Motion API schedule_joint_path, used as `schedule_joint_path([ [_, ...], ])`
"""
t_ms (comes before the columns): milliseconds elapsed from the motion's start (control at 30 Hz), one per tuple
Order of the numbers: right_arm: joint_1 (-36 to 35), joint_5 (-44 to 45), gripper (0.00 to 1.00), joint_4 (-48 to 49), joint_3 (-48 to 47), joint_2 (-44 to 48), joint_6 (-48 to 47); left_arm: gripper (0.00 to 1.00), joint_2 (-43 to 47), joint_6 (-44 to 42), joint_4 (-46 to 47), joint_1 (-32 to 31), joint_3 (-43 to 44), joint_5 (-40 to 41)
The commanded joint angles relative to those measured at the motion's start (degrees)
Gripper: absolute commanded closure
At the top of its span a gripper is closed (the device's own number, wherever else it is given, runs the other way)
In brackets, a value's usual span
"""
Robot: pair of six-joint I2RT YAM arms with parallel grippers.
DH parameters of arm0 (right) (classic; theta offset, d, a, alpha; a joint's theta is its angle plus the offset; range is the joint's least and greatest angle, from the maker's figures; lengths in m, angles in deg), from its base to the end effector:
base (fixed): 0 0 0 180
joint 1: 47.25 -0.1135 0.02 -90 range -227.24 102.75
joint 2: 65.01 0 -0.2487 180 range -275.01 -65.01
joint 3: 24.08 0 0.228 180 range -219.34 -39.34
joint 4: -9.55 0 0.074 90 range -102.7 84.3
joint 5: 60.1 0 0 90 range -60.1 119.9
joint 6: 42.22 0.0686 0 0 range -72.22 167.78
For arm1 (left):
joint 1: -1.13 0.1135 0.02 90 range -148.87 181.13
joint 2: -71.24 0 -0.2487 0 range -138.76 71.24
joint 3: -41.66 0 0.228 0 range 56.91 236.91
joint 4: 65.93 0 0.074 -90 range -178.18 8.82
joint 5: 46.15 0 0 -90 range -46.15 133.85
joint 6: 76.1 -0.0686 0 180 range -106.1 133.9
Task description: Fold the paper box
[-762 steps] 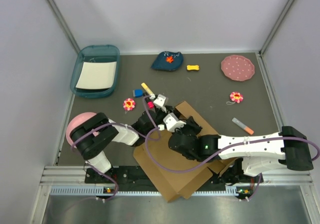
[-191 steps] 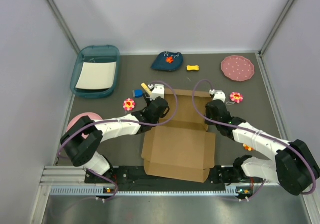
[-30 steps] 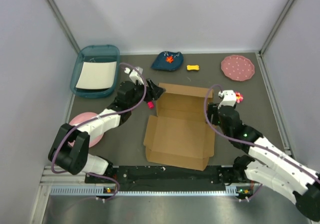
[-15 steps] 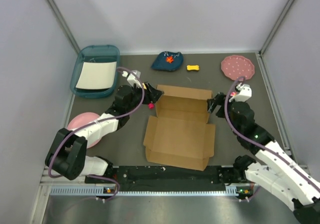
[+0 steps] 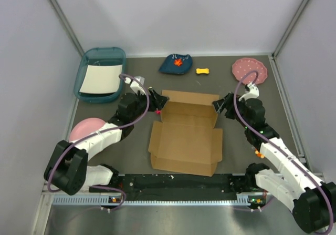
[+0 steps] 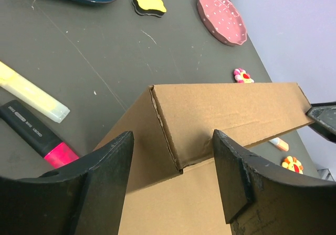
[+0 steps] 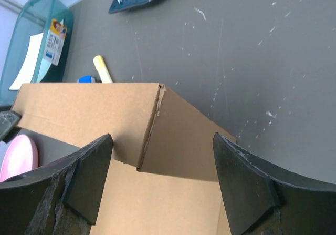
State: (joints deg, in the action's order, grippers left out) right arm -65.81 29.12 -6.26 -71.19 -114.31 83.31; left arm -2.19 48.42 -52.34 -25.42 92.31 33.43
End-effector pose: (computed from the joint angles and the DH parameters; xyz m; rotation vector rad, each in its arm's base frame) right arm 0.2095 0.0713 0.2493 0.2766 1.9190 0.6522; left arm 0.2619 -0.1447 0.2410 0.0144 1.8229 -0.9287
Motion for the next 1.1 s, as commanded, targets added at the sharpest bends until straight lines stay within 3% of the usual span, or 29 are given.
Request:
schedule_joint_path([
  [0, 0.2, -4.41, 0.23, 7.41, 1.18, -1.23, 0.51, 0.33, 2.15, -1.39, 0.34, 0.09, -1.12, 1.62],
  [533, 0.72, -4.76, 0.34, 14.97, 9.18, -5.19, 1.91, 0.33, 3.11, -1.12, -0.1, -0.26, -2.88, 2.42],
  [633, 0.82, -4.85, 0.32, 15.5, 11.11, -4.67, 2.09, 0.33, 3.29, -1.12, -0.01, -0.26, -3.32, 2.68],
  [700, 1.08, -4.94, 0.25, 15.59, 11.12, -2.3, 3.05, 0.33, 3.21, -1.04, -0.1, -0.26, -2.97, 2.86],
  [800, 1.34, -5.29, 0.21, 14.27, 8.22, -1.06, 3.67, 0.33, 3.2, -0.95, -0.45, -0.26, -2.35, 2.77],
  [1067, 8.45, -16.09, 0.21, 21.28, 4.87, -5.1, 10.69, 0.33, 2.85, -0.86, -0.89, -0.26, -1.91, 3.03],
])
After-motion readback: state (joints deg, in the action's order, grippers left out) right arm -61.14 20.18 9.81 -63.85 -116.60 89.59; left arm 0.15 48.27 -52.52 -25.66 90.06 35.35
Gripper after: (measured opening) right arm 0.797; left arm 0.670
